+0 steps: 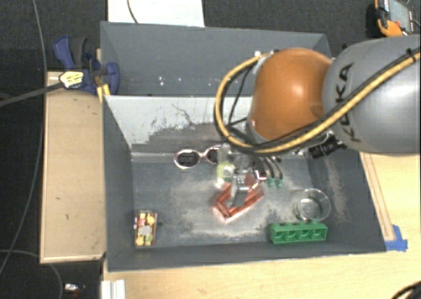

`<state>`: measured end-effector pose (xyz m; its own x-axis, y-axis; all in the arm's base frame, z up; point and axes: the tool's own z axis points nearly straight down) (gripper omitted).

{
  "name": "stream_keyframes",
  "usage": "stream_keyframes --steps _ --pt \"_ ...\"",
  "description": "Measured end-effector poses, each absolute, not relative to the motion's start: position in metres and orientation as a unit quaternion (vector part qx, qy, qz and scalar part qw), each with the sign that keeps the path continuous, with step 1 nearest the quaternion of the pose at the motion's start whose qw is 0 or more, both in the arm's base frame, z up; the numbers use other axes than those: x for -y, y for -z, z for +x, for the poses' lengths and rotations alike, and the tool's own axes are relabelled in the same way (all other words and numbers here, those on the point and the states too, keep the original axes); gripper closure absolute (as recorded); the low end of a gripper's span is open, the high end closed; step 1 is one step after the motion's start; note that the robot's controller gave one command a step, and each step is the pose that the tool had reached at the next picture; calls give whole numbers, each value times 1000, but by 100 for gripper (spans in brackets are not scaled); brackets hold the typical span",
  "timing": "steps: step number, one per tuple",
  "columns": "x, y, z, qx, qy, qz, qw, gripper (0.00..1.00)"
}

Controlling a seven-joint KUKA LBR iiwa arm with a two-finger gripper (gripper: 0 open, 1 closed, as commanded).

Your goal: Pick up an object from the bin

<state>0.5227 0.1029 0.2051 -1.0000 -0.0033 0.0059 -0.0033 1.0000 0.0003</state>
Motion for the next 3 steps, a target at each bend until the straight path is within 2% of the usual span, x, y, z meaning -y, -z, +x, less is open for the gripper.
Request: stream_keyframes --steps 1,2,3 --pt "-102 -210 524 1000 1 -1 -1 0" --pt "-37 -83 506 990 0 140 -2 0" --pt "-24 -148 500 982 1 187 -3 0"
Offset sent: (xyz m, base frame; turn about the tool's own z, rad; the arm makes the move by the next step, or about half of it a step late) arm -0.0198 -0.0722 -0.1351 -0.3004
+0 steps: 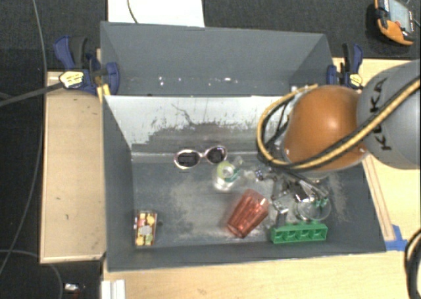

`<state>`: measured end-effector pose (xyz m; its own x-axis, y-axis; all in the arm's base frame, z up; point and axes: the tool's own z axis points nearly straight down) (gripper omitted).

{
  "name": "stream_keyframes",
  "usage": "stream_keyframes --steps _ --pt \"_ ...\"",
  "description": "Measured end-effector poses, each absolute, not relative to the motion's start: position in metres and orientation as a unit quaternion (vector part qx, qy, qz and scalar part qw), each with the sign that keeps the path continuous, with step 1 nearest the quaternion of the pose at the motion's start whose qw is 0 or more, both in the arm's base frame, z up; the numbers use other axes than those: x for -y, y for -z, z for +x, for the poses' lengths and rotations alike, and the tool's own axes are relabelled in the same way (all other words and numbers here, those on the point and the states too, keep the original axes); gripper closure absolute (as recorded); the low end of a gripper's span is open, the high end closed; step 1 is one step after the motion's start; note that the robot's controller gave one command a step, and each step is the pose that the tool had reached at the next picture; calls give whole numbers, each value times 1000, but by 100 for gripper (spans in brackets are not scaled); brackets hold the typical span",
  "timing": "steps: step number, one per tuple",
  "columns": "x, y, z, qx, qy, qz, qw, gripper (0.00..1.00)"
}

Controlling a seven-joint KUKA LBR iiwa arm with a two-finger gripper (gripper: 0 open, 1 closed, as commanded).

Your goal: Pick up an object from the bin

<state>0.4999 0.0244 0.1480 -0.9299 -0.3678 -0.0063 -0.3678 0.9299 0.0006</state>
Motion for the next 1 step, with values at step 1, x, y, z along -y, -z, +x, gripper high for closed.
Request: stream_keyframes --steps 1 --pt "-39 -100 489 -984 -1 -180 -3 0"
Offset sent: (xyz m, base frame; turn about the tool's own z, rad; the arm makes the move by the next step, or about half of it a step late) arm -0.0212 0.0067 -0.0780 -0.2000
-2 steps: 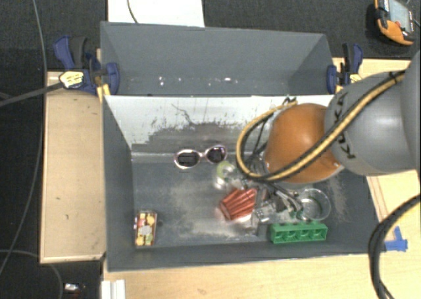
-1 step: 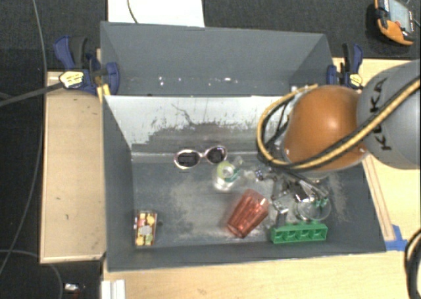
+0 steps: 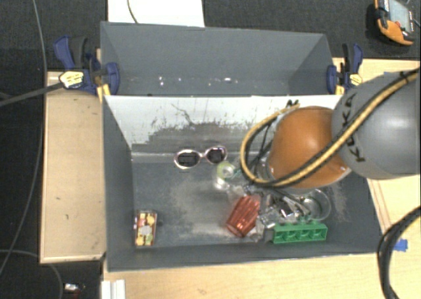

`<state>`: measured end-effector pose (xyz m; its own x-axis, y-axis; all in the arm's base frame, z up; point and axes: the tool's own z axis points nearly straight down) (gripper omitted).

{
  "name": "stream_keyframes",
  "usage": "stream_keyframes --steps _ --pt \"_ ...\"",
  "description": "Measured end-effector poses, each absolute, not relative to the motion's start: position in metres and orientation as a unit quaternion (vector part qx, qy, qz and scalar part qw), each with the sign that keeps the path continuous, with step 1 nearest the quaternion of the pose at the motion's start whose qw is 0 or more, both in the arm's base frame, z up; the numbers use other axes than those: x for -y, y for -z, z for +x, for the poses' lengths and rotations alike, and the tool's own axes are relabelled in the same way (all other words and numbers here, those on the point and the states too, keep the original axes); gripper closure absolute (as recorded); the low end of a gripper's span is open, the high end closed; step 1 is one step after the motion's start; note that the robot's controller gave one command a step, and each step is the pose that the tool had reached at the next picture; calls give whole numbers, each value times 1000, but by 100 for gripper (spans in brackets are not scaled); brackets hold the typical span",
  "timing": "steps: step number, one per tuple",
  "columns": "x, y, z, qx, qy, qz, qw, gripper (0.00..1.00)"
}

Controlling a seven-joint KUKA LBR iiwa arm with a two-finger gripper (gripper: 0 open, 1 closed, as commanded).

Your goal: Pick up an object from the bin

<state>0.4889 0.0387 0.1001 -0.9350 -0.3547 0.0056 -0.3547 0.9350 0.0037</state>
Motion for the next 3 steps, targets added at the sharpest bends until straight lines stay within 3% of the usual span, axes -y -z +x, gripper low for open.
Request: stream_keyframes --steps 1,2,3 --pt "-32 -71 481 959 -1 283 -10 0" --pt "-23 -70 491 993 1 119 2 100" --pt "-23 -70 491 993 2 119 2 100"
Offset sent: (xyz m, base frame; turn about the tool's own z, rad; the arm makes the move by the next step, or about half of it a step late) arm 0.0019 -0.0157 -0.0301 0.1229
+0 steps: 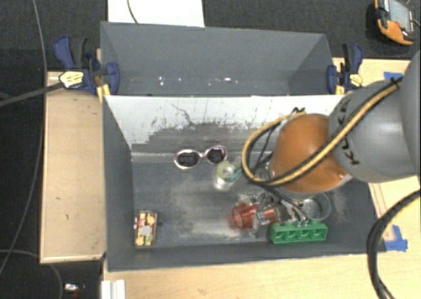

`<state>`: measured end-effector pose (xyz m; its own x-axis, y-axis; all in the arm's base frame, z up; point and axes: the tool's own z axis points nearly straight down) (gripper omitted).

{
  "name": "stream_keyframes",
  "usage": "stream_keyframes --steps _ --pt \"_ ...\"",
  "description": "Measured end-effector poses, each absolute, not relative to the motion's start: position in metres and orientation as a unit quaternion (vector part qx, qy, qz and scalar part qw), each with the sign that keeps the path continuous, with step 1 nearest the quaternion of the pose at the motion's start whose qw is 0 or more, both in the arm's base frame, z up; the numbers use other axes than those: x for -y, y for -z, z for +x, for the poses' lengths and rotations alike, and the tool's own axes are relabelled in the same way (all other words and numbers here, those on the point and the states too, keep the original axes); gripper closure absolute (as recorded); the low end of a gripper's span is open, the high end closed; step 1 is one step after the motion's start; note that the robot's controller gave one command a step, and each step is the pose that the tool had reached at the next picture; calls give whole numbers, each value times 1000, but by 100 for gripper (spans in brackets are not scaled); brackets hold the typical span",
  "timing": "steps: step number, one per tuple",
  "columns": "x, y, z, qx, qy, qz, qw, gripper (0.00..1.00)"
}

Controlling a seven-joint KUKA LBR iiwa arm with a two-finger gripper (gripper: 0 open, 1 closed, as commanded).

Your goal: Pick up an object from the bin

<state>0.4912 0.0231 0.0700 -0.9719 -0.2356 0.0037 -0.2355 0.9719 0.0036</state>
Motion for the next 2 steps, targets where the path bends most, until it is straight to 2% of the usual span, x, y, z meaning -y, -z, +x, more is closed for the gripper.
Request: stream_keyframes --steps 1,2 --pt "-23 -83 489 993 2 118 5 100" --pt "-23 -105 491 993 1 118 2 100"
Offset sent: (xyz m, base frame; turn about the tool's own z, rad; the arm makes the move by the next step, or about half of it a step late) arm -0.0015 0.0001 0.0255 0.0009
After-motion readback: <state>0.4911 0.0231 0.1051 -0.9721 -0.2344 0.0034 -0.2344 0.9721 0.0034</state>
